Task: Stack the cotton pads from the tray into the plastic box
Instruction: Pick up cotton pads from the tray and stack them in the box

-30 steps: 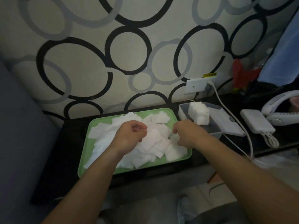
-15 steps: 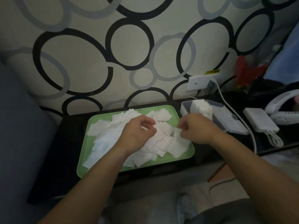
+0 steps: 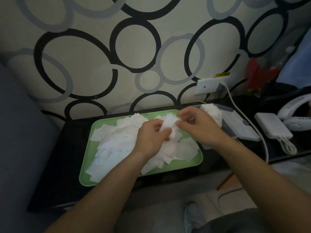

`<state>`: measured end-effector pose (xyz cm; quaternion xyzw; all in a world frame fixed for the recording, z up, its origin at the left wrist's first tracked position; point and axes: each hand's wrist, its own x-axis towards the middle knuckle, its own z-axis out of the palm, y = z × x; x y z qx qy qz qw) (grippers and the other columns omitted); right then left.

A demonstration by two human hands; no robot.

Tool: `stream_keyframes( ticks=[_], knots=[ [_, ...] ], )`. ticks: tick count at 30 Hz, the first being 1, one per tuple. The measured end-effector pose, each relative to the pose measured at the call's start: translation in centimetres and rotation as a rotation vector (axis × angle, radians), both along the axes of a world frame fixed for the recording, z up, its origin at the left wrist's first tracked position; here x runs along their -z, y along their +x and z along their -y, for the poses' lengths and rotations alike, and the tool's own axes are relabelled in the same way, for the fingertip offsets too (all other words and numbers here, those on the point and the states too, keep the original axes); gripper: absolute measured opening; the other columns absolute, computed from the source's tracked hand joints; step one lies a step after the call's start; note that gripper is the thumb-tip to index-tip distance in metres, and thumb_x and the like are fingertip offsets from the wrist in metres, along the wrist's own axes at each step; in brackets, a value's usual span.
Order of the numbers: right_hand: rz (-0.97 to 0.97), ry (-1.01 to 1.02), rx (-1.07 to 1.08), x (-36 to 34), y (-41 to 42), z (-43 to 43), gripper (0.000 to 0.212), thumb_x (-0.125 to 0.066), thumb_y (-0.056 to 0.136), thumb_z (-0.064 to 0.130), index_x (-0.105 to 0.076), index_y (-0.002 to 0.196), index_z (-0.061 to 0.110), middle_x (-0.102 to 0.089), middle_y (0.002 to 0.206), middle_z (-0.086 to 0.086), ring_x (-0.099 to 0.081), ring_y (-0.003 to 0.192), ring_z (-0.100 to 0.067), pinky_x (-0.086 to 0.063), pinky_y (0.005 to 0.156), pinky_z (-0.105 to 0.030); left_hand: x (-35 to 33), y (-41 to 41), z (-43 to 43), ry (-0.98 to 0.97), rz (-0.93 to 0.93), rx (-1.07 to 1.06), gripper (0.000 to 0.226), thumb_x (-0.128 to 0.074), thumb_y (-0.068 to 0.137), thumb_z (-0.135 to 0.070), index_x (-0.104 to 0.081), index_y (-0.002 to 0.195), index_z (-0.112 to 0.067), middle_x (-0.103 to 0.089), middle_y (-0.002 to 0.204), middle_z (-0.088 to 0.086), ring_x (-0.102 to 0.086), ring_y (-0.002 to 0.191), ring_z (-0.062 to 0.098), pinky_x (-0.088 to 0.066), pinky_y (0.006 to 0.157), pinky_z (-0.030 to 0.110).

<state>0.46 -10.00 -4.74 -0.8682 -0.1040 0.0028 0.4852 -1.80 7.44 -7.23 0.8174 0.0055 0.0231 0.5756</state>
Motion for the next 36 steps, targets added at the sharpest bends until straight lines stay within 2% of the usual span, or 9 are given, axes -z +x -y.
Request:
stream_keyframes(
  ticks=[5,9,12,16,19,23,27,32,36],
  knots=[
    [-0.219,-0.620,-0.110,-0.6,-1.3,1.3,0.066,-0.084,0.072,0.040,-0.055,0.129,0.023,-0.063,0.113,0.003,-0.061,0.097,-0.014,-0.054,0.086,-0.031,-0.3,0.1,-1.0,-0.045,-0.040,-0.055,0.011,-0.068,0.091,-0.012,-0.068,0.086,-0.022,-0.075,0.082,0.003,-0.073,0.072,0.018,-0.055,0.065,0.031],
    [-0.176,-0.826,-0.177,0.3,-1.4,0.3,0.026,-0.074,0.080,0.025,-0.066,0.105,0.025,-0.065,0.106,0.001,-0.063,0.091,-0.018,-0.057,0.083,-0.038,-0.6,-0.1,-1.3,-0.106,-0.075,-0.051,0.009,-0.067,0.092,-0.012,-0.068,0.089,-0.020,-0.075,0.085,0.003,-0.072,0.071,0.014,-0.055,0.063,0.025],
    [-0.063,-0.629,-0.105,-0.5,-1.1,0.8,0.008,-0.063,0.085,0.018,-0.067,0.086,0.026,-0.065,0.090,0.002,-0.062,0.086,-0.019,-0.056,0.079,-0.042,-1.0,-0.5,-1.7,-0.185,-0.120,-0.065,0.010,-0.066,0.093,-0.011,-0.068,0.091,-0.021,-0.075,0.090,0.004,-0.072,0.072,0.013,-0.057,0.063,0.023],
    [-0.189,0.022,-0.145,-1.7,-1.8,0.9,0.013,-0.062,0.092,0.007,-0.071,0.101,0.008,-0.073,0.098,-0.009,-0.068,0.094,-0.022,-0.058,0.078,-0.034,-1.3,-1.0,-2.4,-0.279,-0.185,-0.076,0.008,-0.066,0.093,-0.010,-0.070,0.096,-0.017,-0.076,0.095,0.007,-0.075,0.079,0.018,-0.058,0.065,0.023],
    [-0.256,0.251,-0.264,-1.6,-2.0,0.0,0.020,-0.067,0.088,0.002,-0.071,0.106,0.009,-0.075,0.099,-0.009,-0.070,0.089,-0.022,-0.056,0.071,-0.028,-1.4,-1.6,-2.6,-0.326,-0.206,-0.045,0.011,-0.067,0.094,-0.010,-0.072,0.103,-0.013,-0.078,0.093,0.004,-0.076,0.081,0.015,-0.059,0.066,0.022],
    [-0.226,0.280,-0.186,-1.3,-1.4,-1.3,0.028,-0.079,0.079,0.006,-0.072,0.105,0.015,-0.076,0.093,-0.009,-0.071,0.090,-0.032,-0.057,0.074,-0.037,-1.7,-2.2,-2.8,-0.344,-0.211,0.011,0.014,-0.068,0.093,-0.012,-0.073,0.106,-0.016,-0.078,0.096,0.001,-0.075,0.087,0.013,-0.060,0.070,0.023],
    [-0.194,0.241,-0.109,-1.5,-1.2,-2.4,0.032,-0.084,0.073,0.008,-0.072,0.101,0.016,-0.076,0.087,-0.011,-0.071,0.078,-0.024,-0.057,0.067,-0.028,-2.0,-2.7,-3.3,-0.363,-0.240,0.036,0.021,-0.072,0.090,-0.010,-0.071,0.110,-0.013,-0.079,0.095,0.003,-0.076,0.085,0.016,-0.059,0.067,0.022],
    [-0.198,0.164,-0.072,-1.4,-1.0,-3.5,0.037,-0.088,0.068,0.014,-0.072,0.102,0.019,-0.074,0.079,-0.008,-0.066,0.065,-0.014,-0.056,0.069,-0.036,-2.3,-3.1,-4.2,-0.343,-0.257,0.065,0.022,-0.073,0.089,-0.013,-0.072,0.111,-0.012,-0.078,0.098,0.004,-0.076,0.089,0.017,-0.057,0.066,0.021],
    [-0.170,0.149,-0.094,-1.5,-1.1,-4.5,0.038,-0.087,0.071,0.011,-0.070,0.104,0.015,-0.072,0.077,-0.011,-0.065,0.061,-0.008,-0.054,0.059,-0.023,-2.4,-3.4,-4.9,-0.315,-0.263,0.071,0.017,-0.065,0.094,-0.011,-0.073,0.109,-0.013,-0.078,0.097,0.005,-0.076,0.090,0.020,-0.059,0.070,0.025]
  ],
)
